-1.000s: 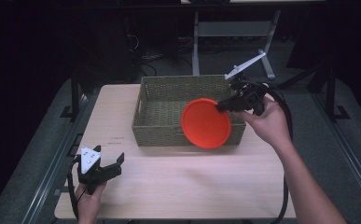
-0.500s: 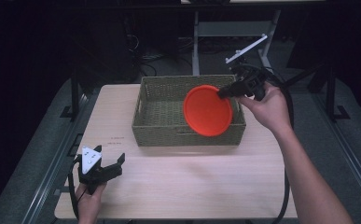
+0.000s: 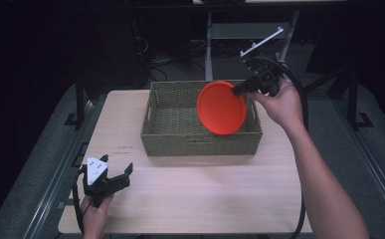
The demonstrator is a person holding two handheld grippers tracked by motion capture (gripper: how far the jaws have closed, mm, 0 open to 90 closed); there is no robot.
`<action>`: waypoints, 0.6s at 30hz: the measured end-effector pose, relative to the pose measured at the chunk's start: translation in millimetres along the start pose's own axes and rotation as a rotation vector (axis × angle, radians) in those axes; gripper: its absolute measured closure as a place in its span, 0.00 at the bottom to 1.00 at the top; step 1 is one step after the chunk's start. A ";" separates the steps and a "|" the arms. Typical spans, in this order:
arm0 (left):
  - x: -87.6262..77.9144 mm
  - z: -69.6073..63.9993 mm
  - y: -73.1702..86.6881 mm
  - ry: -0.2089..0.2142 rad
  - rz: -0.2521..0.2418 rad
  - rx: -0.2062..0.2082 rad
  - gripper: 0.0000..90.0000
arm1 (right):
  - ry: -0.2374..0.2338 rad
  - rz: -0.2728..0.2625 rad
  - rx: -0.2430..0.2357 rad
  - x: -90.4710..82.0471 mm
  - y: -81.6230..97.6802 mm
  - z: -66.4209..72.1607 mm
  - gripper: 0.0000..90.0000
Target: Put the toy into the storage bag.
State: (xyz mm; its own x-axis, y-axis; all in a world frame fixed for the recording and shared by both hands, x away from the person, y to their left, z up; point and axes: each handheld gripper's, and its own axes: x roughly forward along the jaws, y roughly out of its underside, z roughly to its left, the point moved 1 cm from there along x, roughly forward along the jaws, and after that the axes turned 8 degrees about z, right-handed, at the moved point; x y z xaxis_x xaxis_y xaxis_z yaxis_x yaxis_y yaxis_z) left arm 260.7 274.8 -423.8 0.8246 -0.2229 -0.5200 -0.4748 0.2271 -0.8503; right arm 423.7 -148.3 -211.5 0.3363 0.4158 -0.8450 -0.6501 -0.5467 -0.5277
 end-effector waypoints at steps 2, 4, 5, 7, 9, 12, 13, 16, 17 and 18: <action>-0.1 -0.5 0.0 0.001 -0.003 0.005 0.14 | 0.001 0.008 0.012 1.9 -0.4 -3.4 0.91; -0.2 -0.2 0.3 0.001 -0.002 0.004 0.14 | 0.008 0.008 0.018 3.0 -0.3 -6.1 0.91; -0.4 0.6 0.6 -0.001 0.002 0.002 0.14 | 0.011 0.006 0.022 3.3 0.0 -7.4 0.91; 0.4 1.4 0.7 -0.001 -0.004 -0.012 0.14 | 0.010 0.004 0.034 3.5 0.6 -10.7 0.91; 1.1 1.5 0.6 -0.001 -0.006 -0.013 0.14 | 0.010 0.001 0.048 3.8 0.8 -14.0 0.91; 0.7 0.4 0.7 0.001 -0.001 -0.001 0.14 | 0.010 0.005 0.057 5.8 0.7 -17.8 0.91; 0.4 0.1 0.6 -0.001 -0.001 0.003 0.14 | 0.009 0.004 0.065 7.3 0.4 -19.3 0.91; 0.8 0.3 0.6 0.000 -0.001 -0.004 0.14 | 0.003 0.012 0.084 12.5 -1.0 -22.8 0.91; 0.9 0.5 0.6 -0.001 -0.001 -0.003 0.14 | 0.006 0.017 0.085 14.7 -1.8 -24.2 0.91; 1.0 0.6 0.5 -0.001 -0.003 -0.004 0.14 | 0.012 0.023 0.090 17.2 -2.5 -25.8 0.91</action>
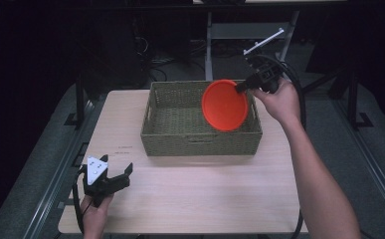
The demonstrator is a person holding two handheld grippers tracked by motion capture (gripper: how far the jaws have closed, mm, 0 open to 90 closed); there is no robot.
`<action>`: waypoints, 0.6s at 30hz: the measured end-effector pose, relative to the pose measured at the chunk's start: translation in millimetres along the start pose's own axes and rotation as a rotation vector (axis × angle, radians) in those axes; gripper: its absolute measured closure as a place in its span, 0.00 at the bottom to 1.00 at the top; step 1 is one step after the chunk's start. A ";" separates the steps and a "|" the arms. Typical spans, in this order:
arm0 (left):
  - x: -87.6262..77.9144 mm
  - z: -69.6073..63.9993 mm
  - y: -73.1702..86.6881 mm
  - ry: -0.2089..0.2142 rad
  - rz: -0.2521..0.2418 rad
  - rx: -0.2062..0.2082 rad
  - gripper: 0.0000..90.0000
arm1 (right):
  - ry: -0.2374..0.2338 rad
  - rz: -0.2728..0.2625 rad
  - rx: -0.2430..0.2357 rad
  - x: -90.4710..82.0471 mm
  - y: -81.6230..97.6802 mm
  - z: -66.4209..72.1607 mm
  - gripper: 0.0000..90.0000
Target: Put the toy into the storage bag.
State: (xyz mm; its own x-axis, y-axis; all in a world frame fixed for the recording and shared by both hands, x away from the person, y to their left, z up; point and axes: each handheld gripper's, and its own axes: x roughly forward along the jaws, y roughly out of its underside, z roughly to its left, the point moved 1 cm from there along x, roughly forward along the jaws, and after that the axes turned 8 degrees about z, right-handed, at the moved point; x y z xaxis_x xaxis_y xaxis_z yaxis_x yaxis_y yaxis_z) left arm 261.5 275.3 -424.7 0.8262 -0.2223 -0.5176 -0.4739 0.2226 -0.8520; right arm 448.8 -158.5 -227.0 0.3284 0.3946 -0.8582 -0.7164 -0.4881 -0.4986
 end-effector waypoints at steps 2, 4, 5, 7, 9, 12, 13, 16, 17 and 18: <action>-0.2 0.3 0.1 0.001 0.001 0.003 0.14 | 0.010 0.005 0.009 3.5 -1.0 -2.0 0.91; 0.1 -0.2 0.3 0.004 0.003 0.004 0.14 | 0.012 0.005 0.020 6.4 -1.4 -4.7 0.91; 0.1 -0.4 0.4 0.005 0.002 0.005 0.14 | 0.009 0.006 0.028 8.0 -1.7 -6.2 0.91; 0.0 -0.6 0.2 0.004 -0.002 -0.004 0.14 | 0.009 0.004 0.043 11.3 -2.1 -9.5 0.91; -0.8 0.2 0.0 0.003 0.003 0.005 0.14 | 0.011 0.012 0.054 14.8 -2.7 -11.5 0.91; -0.4 -0.2 0.0 0.003 0.003 0.000 0.14 | 0.021 0.027 0.049 22.2 -3.1 -12.6 0.91; 0.0 -0.3 0.1 0.004 0.004 0.004 0.14 | 0.024 0.029 0.048 24.1 -3.2 -12.7 0.91; 0.1 -0.4 0.2 0.004 0.006 0.009 0.14 | 0.033 0.028 0.054 28.5 -3.7 -13.8 0.91; -0.2 -0.3 0.2 0.004 0.006 0.008 0.14 | 0.027 0.026 0.058 30.5 -3.9 -14.6 0.91; -0.1 -0.3 0.1 0.004 0.004 0.005 0.14 | 0.027 0.026 0.062 32.1 -4.1 -15.1 0.91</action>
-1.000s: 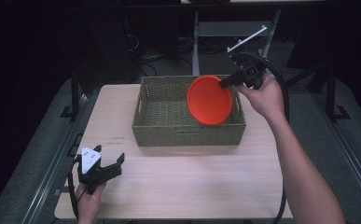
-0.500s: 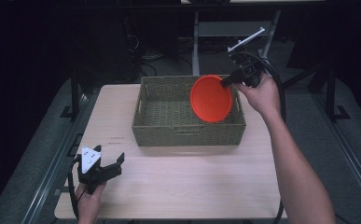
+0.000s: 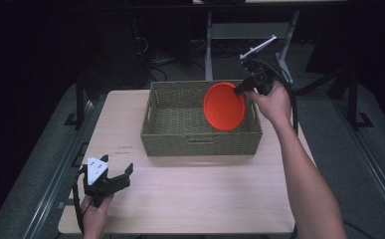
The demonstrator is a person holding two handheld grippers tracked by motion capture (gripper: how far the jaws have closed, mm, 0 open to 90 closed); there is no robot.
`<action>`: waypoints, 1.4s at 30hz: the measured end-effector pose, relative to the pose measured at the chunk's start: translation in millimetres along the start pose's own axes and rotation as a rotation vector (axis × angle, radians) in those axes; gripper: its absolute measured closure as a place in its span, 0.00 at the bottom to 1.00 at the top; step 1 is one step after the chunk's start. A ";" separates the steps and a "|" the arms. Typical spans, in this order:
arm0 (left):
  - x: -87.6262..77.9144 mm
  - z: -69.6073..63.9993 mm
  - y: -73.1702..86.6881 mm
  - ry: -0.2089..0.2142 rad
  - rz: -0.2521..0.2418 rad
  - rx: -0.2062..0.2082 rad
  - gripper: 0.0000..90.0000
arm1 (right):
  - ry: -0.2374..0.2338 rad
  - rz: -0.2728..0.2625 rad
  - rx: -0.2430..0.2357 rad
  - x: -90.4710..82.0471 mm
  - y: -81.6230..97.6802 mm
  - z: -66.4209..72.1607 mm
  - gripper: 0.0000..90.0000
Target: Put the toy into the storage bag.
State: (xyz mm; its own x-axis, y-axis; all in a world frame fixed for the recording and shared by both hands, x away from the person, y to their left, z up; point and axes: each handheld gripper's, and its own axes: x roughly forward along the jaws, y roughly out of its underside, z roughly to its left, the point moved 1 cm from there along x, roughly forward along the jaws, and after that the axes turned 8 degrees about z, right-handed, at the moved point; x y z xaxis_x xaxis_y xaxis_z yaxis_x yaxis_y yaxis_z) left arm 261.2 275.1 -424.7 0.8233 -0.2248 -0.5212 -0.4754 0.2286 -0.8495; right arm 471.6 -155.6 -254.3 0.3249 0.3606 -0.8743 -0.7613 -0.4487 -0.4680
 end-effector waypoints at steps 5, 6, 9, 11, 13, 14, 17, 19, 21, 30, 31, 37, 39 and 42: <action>0.4 0.0 0.0 0.001 0.002 0.002 0.14 | 0.021 0.004 0.003 7.7 -1.1 -1.3 0.91; 0.3 -0.2 0.0 0.001 0.001 0.006 0.14 | 0.025 0.007 0.006 9.2 -1.4 -1.8 0.91; 0.3 -0.9 0.0 0.001 0.001 0.004 0.14 | 0.020 0.006 0.007 15.0 -2.3 -2.9 0.91; 0.5 -1.2 -0.2 0.001 0.001 0.006 0.14 | 0.016 0.014 0.006 21.2 -3.0 -3.3 0.91; 0.6 -1.2 -0.2 0.000 0.001 0.003 0.14 | 0.023 0.024 0.011 27.7 -2.8 -4.1 0.91; 0.5 -1.0 -0.1 0.000 0.001 0.005 0.14 | 0.023 0.027 0.011 29.5 -2.8 -4.5 0.91; 0.5 -0.5 0.2 -0.002 0.001 0.005 0.14 | 0.014 0.027 0.022 35.8 -2.1 -6.7 0.91; 0.2 -0.2 0.2 -0.003 0.003 -0.002 0.14 | 0.008 0.027 0.034 39.3 -1.8 -8.2 0.91; 0.2 -0.6 -0.1 -0.004 -0.002 -0.004 0.14 | 0.010 0.035 0.037 42.7 -2.0 -9.2 0.91; -0.3 -0.8 -0.3 -0.003 0.002 0.004 0.14 | 0.014 0.057 0.057 56.5 0.7 -10.6 0.91; -0.4 -0.8 -0.2 -0.004 0.001 0.004 0.14 | 0.016 0.057 0.052 57.7 1.0 -11.0 0.91; -0.2 0.0 0.3 -0.004 0.006 0.006 0.14 | 0.009 0.067 0.061 66.4 2.5 -11.6 0.91; -0.3 0.2 0.2 -0.006 0.005 0.002 0.14 | 0.006 0.072 0.064 69.9 2.8 -12.1 0.91; -0.3 0.1 0.2 -0.005 0.004 0.002 0.14 | 0.003 0.080 0.069 74.6 3.2 -12.6 0.91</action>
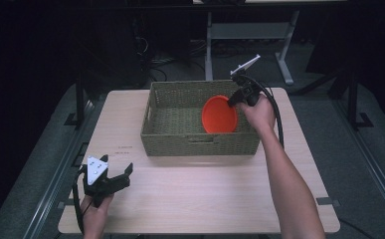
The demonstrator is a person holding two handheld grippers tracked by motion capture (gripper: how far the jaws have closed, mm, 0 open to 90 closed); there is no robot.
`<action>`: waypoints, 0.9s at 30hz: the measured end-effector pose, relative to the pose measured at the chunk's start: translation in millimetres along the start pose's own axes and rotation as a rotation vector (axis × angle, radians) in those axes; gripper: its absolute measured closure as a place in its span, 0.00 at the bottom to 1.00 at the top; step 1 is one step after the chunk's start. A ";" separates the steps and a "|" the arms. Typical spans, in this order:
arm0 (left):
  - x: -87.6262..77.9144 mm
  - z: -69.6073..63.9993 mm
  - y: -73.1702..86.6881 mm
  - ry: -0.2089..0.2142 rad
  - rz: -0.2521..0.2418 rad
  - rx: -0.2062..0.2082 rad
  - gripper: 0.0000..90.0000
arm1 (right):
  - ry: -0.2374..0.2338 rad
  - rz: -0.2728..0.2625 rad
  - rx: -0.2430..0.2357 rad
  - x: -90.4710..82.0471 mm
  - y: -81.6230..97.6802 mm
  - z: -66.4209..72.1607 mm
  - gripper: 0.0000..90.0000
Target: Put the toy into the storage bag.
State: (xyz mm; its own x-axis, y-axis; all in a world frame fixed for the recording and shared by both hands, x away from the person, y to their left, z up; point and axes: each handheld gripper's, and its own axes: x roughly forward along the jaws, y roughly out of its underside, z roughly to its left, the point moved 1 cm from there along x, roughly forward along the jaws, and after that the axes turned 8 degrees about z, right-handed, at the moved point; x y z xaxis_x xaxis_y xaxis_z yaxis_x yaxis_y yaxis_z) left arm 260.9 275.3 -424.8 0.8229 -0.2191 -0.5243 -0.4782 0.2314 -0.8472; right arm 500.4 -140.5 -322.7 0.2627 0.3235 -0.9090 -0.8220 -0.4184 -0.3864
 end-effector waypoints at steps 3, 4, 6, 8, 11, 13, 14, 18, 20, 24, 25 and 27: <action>-0.2 -0.2 0.1 0.000 0.000 0.001 0.14 | -0.007 0.002 -0.001 3.5 0.3 0.0 0.91; -0.4 0.0 0.1 -0.001 0.001 0.000 0.14 | -0.009 0.003 0.000 4.3 0.5 -0.1 0.91; -0.8 0.4 0.0 -0.002 0.000 -0.001 0.14 | -0.018 0.006 0.008 7.0 0.6 0.0 0.91; -1.0 0.3 0.0 -0.001 -0.001 0.000 0.14 | -0.018 0.012 0.004 8.7 0.7 0.4 0.91; -1.3 -0.4 0.1 0.000 -0.001 0.002 0.14 | -0.020 0.015 0.002 11.4 0.4 0.9 0.91; -1.6 -0.3 0.2 -0.001 -0.002 0.005 0.14 | -0.023 0.021 0.004 14.4 0.0 0.7 0.91; -1.8 0.0 0.1 -0.001 -0.001 0.003 0.14 | -0.023 0.024 0.005 15.8 -0.1 0.6 0.91; -1.9 0.8 0.4 -0.004 -0.001 0.000 0.14 | -0.015 0.044 0.001 23.5 1.3 -1.9 0.91; -2.0 0.7 0.4 -0.004 -0.002 0.003 0.14 | -0.007 0.060 0.006 27.5 3.5 -4.5 0.91; -1.9 0.4 0.4 -0.004 -0.002 0.004 0.14 | -0.025 0.050 0.045 29.8 7.4 -11.0 0.90; -1.9 0.0 0.3 -0.003 -0.001 0.001 0.14 | -0.024 0.054 0.042 30.0 7.9 -12.2 0.90; -1.9 -0.3 0.2 -0.002 -0.002 0.001 0.14 | -0.029 0.054 0.048 30.0 8.7 -13.4 0.90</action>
State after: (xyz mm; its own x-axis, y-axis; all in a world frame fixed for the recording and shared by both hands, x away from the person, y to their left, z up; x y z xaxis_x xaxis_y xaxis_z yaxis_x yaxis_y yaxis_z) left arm 259.2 275.4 -424.0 0.8245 -0.2179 -0.5221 -0.4760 0.2317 -0.8484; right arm 507.9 -145.8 -355.5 0.2027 0.3263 -0.9233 -0.8583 -0.3947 -0.3279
